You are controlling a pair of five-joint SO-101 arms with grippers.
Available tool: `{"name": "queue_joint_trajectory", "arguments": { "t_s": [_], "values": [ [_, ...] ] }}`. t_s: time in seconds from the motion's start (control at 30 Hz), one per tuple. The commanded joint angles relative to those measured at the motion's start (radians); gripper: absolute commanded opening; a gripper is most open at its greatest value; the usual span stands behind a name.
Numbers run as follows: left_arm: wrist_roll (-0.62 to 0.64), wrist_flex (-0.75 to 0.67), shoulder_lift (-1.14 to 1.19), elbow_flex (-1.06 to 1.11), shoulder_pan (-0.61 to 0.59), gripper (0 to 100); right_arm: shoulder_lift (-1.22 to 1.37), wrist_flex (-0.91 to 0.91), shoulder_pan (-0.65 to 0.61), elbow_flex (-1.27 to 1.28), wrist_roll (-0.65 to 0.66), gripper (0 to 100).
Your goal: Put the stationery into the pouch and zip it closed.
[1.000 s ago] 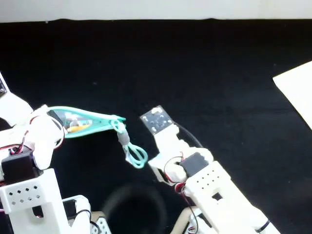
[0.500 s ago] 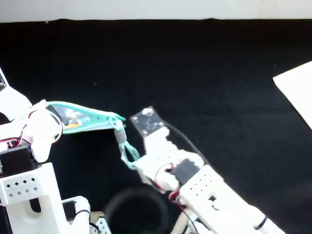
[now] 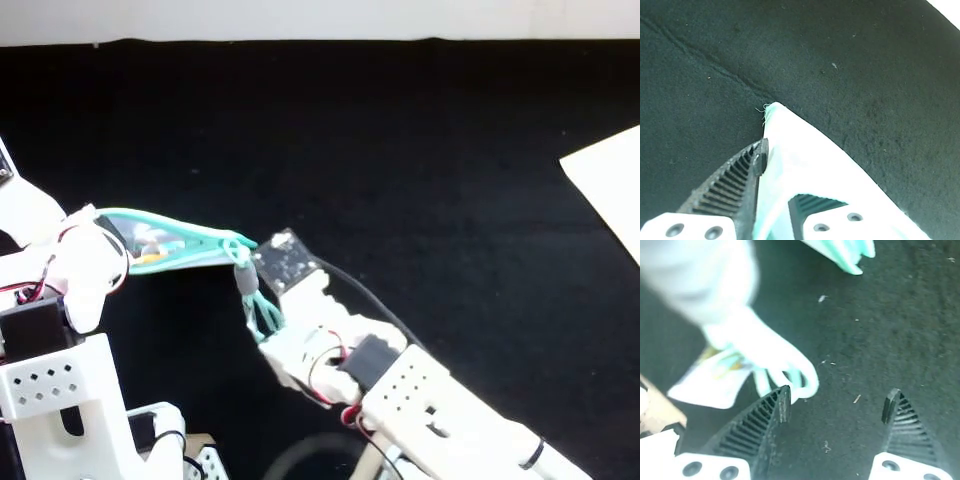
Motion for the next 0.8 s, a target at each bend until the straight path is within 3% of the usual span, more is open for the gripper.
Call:
{"name": "queue_joint_trajectory", "arguments": {
  "t_s": [0.0,0.13,0.3,0.57,0.77],
  "values": [
    [0.003,-0.012,0.028,-0.002,-0.015,1,-0.021,-0.016,-0.010,-0.015,0.008,29.4],
    [0.003,-0.009,0.028,-0.002,-0.015,1,-0.013,-0.021,0.008,-0.005,0.014,29.4],
    [0.003,-0.009,0.028,-0.005,-0.015,1,-0.010,-0.186,0.125,0.050,0.014,29.4],
    [0.003,-0.008,0.028,-0.002,-0.015,1,-0.008,-0.240,0.107,0.077,0.015,29.4],
    [0.003,-0.008,0.028,-0.002,-0.015,1,0.013,-0.464,0.113,0.220,0.066,29.3]
  ]
}}
